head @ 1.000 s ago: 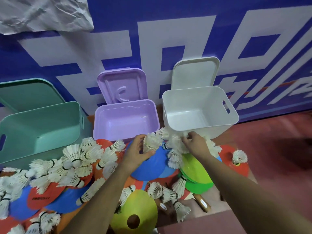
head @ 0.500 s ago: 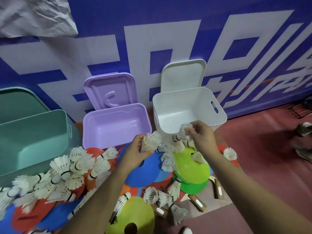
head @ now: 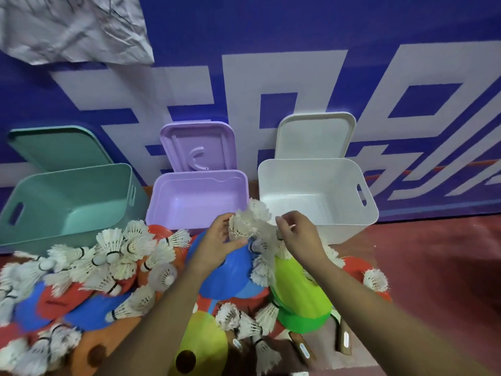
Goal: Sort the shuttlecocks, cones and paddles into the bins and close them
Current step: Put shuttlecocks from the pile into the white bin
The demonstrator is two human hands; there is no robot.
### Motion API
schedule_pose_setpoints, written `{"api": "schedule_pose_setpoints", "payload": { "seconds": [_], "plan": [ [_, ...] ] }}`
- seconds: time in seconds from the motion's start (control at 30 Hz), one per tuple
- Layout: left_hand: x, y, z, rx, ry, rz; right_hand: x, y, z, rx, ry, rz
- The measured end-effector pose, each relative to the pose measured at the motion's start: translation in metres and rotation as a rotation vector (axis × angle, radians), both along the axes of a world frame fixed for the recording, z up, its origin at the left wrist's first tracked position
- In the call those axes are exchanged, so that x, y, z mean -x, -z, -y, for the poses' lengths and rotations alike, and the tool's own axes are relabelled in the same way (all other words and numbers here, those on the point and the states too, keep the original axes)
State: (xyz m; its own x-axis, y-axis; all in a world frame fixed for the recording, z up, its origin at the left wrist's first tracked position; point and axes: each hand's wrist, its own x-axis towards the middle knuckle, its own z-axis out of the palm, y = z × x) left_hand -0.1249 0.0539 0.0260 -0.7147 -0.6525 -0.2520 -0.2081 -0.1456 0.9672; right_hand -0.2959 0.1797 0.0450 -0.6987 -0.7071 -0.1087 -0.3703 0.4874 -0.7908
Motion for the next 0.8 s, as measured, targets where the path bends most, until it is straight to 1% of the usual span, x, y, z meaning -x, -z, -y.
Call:
{"api": "schedule_pose_setpoints", "payload": {
  "seconds": [0.03,0.1,0.13,0.2,0.27,0.33,0.43,0.53,0.63,0.7,0.8],
  "plan": [
    [-0.003,0.002,0.001,0.0,-0.026,0.02,0.001,0.011,-0.002,-0.108,-0.105,-0.064],
    [-0.011,0.007,0.002,0.008,-0.073,0.073,-0.003,0.035,-0.003,-0.287,-0.289,-0.131],
    [-0.015,0.007,0.001,0.007,-0.091,0.089,-0.007,0.044,-0.004,-0.35,-0.346,-0.161],
    [-0.021,0.01,-0.001,0.016,-0.118,0.112,-0.013,0.055,-0.003,-0.399,-0.394,-0.28],
    [-0.026,0.011,-0.004,0.016,-0.154,0.124,-0.016,0.06,-0.001,-0.367,-0.435,-0.376],
    [-0.029,0.015,-0.006,0.01,-0.192,0.108,-0.016,0.059,-0.001,-0.268,-0.45,-0.384],
    [-0.029,0.016,-0.006,0.028,-0.216,0.118,-0.008,0.041,0.0,-0.089,-0.371,-0.26],
    [-0.023,0.014,-0.003,0.032,-0.236,0.113,0.011,0.008,0.002,0.108,-0.197,-0.097],
    [-0.012,0.007,0.003,0.084,-0.207,0.11,0.034,-0.03,0.002,0.263,-0.074,-0.017],
    [0.002,0.001,0.005,0.121,-0.164,0.093,0.048,-0.048,0.002,0.264,-0.12,0.011],
    [0.036,-0.013,0.004,0.2,-0.076,0.058,0.064,-0.058,-0.002,0.151,-0.27,-0.035]
  ]
}}
